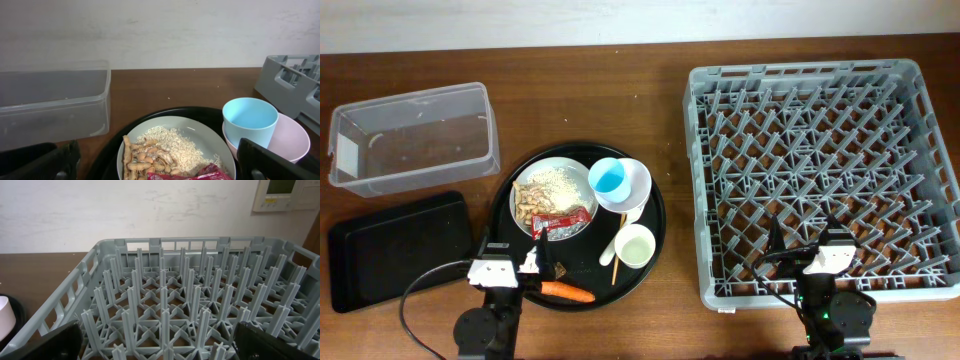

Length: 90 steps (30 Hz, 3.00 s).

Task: Sort waste into correct bins and load items into the dishwasher rack

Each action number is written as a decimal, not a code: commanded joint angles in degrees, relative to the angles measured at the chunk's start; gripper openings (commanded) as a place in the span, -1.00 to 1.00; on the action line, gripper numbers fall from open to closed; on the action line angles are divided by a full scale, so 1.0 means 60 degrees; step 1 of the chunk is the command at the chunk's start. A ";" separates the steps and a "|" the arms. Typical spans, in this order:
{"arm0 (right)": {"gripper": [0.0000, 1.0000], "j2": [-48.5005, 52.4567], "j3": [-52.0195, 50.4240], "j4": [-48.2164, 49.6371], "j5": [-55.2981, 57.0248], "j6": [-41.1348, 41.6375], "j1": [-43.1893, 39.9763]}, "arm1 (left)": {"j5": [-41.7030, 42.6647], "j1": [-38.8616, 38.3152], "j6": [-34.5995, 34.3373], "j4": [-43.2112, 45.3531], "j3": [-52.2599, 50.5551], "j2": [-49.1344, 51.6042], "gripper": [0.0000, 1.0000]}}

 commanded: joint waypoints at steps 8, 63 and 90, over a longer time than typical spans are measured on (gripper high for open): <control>0.97 -0.0073 -0.0051 -0.0058 0.0109 0.0051 0.0044 | -0.0153 -0.0051 0.0149 -0.0007 -0.0073 -0.0066 0.98; 0.98 0.7133 0.8083 -0.8681 -0.1220 0.1341 0.0051 | 0.1082 -0.3297 -0.0787 -0.3901 1.0808 1.5223 0.62; 0.97 0.8703 0.8524 -0.7635 -0.5319 -0.1337 -0.1555 | 0.8681 -0.3537 -0.2495 -0.4156 1.1901 1.4582 -1.00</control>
